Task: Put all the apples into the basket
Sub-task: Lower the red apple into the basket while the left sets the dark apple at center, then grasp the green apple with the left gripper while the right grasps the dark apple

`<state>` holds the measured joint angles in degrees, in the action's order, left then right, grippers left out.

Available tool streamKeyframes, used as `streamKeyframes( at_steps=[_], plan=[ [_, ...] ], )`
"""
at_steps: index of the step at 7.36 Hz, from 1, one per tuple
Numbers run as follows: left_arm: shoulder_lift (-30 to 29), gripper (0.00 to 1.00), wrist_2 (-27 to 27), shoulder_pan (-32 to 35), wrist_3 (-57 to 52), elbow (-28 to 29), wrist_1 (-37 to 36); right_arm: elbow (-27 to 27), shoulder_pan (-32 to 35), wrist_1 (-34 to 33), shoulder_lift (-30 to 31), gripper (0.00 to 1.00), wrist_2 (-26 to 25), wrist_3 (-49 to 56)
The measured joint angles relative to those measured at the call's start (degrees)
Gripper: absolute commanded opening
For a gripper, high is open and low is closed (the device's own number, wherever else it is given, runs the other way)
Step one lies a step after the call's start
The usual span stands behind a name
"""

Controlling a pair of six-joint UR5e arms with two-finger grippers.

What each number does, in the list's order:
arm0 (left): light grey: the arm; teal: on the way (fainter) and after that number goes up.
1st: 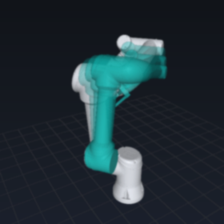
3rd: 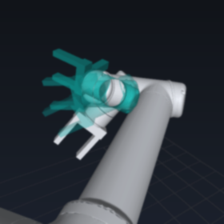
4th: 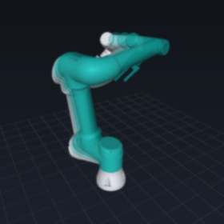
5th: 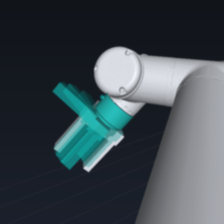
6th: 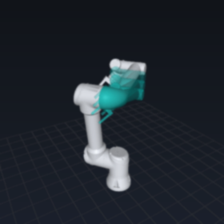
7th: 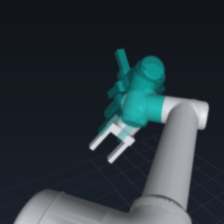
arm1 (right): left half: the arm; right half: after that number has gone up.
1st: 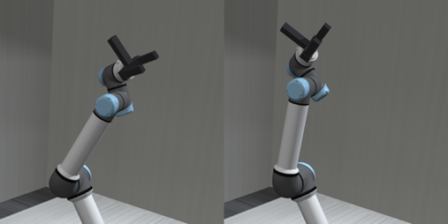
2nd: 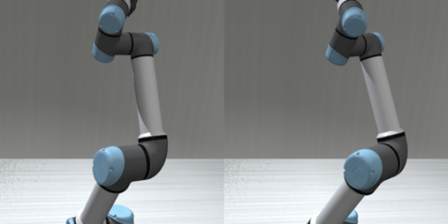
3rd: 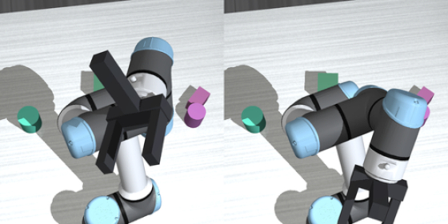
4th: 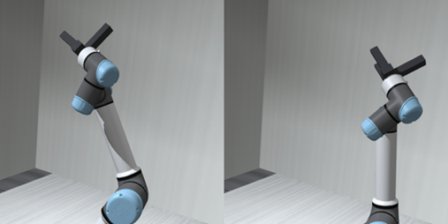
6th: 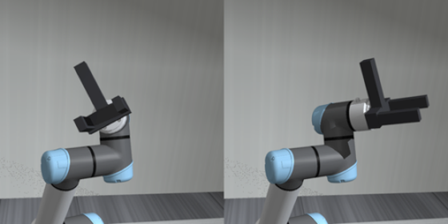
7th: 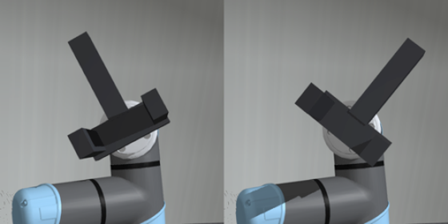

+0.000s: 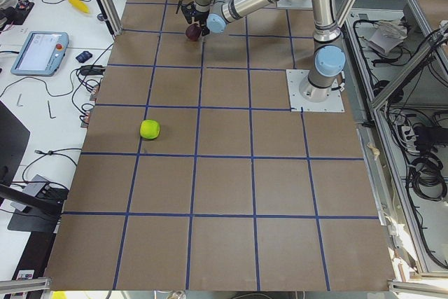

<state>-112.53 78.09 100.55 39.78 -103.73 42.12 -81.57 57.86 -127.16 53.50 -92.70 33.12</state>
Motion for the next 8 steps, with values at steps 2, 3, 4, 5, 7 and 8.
streamKeyframes(
  at_steps=[2, 3, 4, 5, 7, 8],
  plan=[
    [4.16, 1.0, 0.35, -7.59, -14.72, 0.58, 7.75, 1.63, -0.02, -0.02, -1.34, 1.0, 0.09, -0.06],
    [5.78, 1.0, 0.5, -11.91, -21.51, 0.79, 10.5, 2.08, -0.02, 0.24, -1.21, 1.0, 0.15, -0.24],
    [6.86, 1.0, 0.65, -16.42, -28.61, 1.01, 12.08, 2.28, 0.13, 0.89, -0.15, 1.0, 0.18, -0.52],
    [7.15, 1.0, 0.81, -20.52, -35.25, 1.55, 13.09, 2.27, 0.77, 2.76, 1.66, 1.0, 0.32, -0.87],
    [5.16, 1.0, 3.51, -26.99, -51.25, 5.09, 14.94, 2.0, 4.32, 11.05, 6.86, 1.0, 0.59, -4.01],
    [2.83, 1.0, 7.81, -28.69, -60.4, 8.95, 15.04, 1.84, 7.56, 15.83, 9.63, 1.0, 0.71, -8.81]
  ],
)
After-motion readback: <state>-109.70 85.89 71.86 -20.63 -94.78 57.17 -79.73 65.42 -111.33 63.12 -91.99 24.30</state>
